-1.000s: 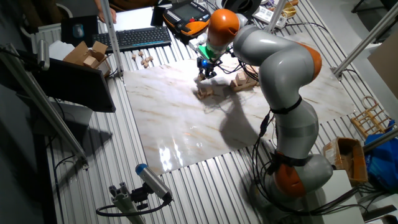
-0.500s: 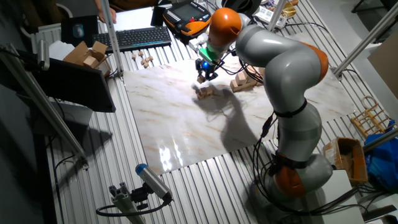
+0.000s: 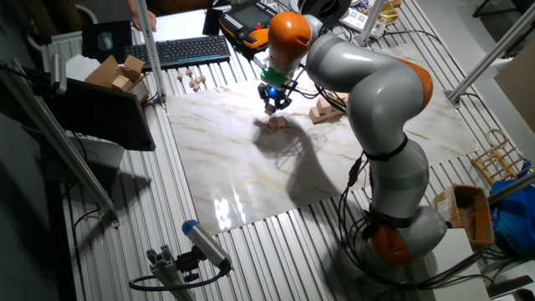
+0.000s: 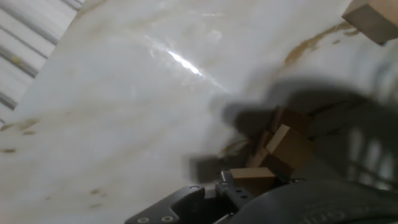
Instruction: Stack the blocks into a pyramid shape
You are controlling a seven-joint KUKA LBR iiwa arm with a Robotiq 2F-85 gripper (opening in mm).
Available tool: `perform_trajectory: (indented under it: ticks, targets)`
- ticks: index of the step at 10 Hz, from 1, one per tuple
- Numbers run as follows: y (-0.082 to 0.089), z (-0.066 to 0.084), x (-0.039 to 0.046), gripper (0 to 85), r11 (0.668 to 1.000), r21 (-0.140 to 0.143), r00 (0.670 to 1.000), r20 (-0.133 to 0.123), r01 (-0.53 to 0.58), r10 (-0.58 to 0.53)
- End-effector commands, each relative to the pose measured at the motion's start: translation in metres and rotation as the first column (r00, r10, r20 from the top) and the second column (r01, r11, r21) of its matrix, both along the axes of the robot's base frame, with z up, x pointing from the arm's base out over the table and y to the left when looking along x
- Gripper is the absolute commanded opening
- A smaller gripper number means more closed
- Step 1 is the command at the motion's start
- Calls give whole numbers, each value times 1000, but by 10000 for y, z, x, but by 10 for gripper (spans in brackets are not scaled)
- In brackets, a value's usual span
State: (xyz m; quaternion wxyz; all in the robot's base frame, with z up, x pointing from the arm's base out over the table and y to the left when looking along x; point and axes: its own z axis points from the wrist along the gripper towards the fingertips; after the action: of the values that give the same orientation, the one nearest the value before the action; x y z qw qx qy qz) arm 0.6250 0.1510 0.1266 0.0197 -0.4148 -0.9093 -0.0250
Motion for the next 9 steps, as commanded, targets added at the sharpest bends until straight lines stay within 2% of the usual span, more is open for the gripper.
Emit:
perform_trajectory:
  ticks: [1,3,4,5,6,7,8,9]
  targets:
    - [6,-5,-3,0,605,-7,605,2,-797,797]
    - [-6,-4,-9,0,467,-37,468,-5,-883,884]
    - [-9,-3,-12,0,417,-59,418,-13,-907,908]
    - [-31,-10,-15,0,345,-90,350,-45,-934,936]
    - [-56,-21,-17,0,289,-97,295,-57,-952,954]
    - [-77,-25,-24,0,255,-101,263,-68,-962,963]
    - [-95,-20,-52,0,258,-84,263,-52,-963,963]
    - [-113,-13,-103,0,258,-84,263,-52,-963,963]
